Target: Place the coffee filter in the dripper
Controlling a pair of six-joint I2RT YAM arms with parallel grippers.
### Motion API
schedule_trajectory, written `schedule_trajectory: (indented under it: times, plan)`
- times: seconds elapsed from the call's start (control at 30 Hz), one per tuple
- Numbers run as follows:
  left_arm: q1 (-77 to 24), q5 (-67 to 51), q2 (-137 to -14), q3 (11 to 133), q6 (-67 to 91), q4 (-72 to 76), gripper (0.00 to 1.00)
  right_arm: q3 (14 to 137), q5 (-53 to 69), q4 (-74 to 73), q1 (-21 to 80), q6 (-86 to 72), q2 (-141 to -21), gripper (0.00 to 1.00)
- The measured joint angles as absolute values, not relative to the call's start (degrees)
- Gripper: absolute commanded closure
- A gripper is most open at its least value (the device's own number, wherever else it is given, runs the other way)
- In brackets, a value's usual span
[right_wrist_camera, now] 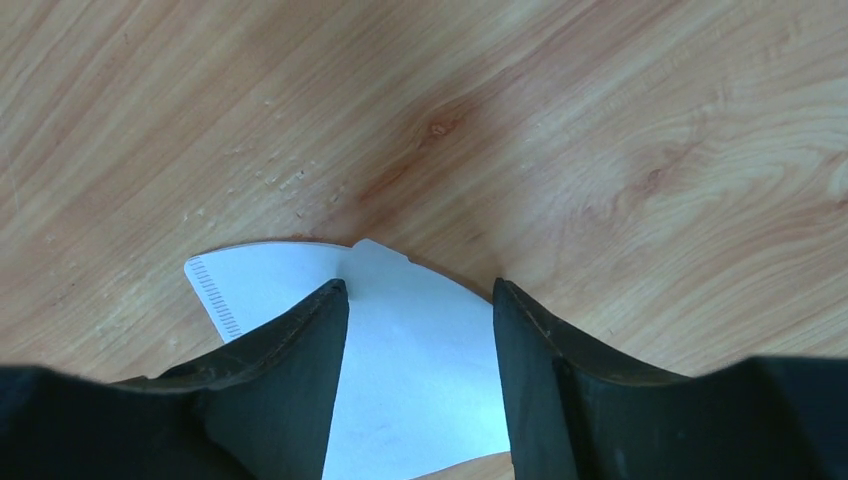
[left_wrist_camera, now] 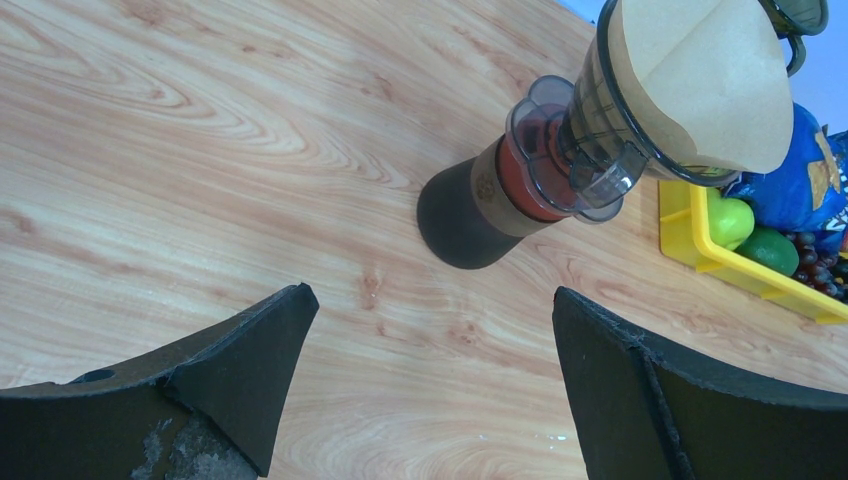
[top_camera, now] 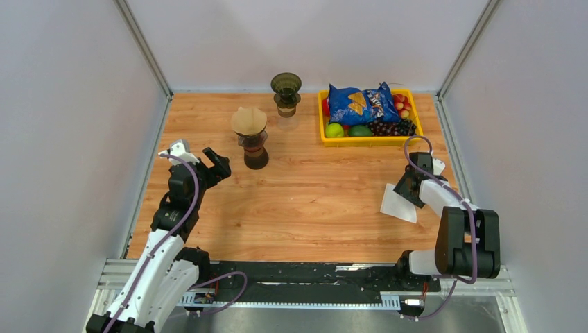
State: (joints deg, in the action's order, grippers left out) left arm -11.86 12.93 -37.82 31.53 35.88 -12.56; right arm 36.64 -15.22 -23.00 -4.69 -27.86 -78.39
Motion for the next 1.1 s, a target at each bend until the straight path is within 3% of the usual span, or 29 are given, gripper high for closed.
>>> schedule_trajectory:
  times: [0.43,0.7,0.87,1.1]
  plan:
    - [-11.9,12.9,-37.5,31.3,35.9,-12.5,0.00,36.2,-13.2,-20.9,-2.3,-28.8,-78.3,0.79]
    - [-11.9,12.9,-37.4,31.2,35.9,-12.5,0.00,35.9,-13.4,-19.9,1.7,-30.2,-78.5,0.76]
    - [-11.9,12.9,-37.4,31.2,35.9,-12.5,0.00,36.2,-12.3,-20.1,9.8,-32.6,-78.5,0.75]
    - [-11.9,12.9,-37.2,31.2,35.9,-12.5,0.00,40.9,-8.8,-22.3,24.4,-35.2,-81.4,0.60]
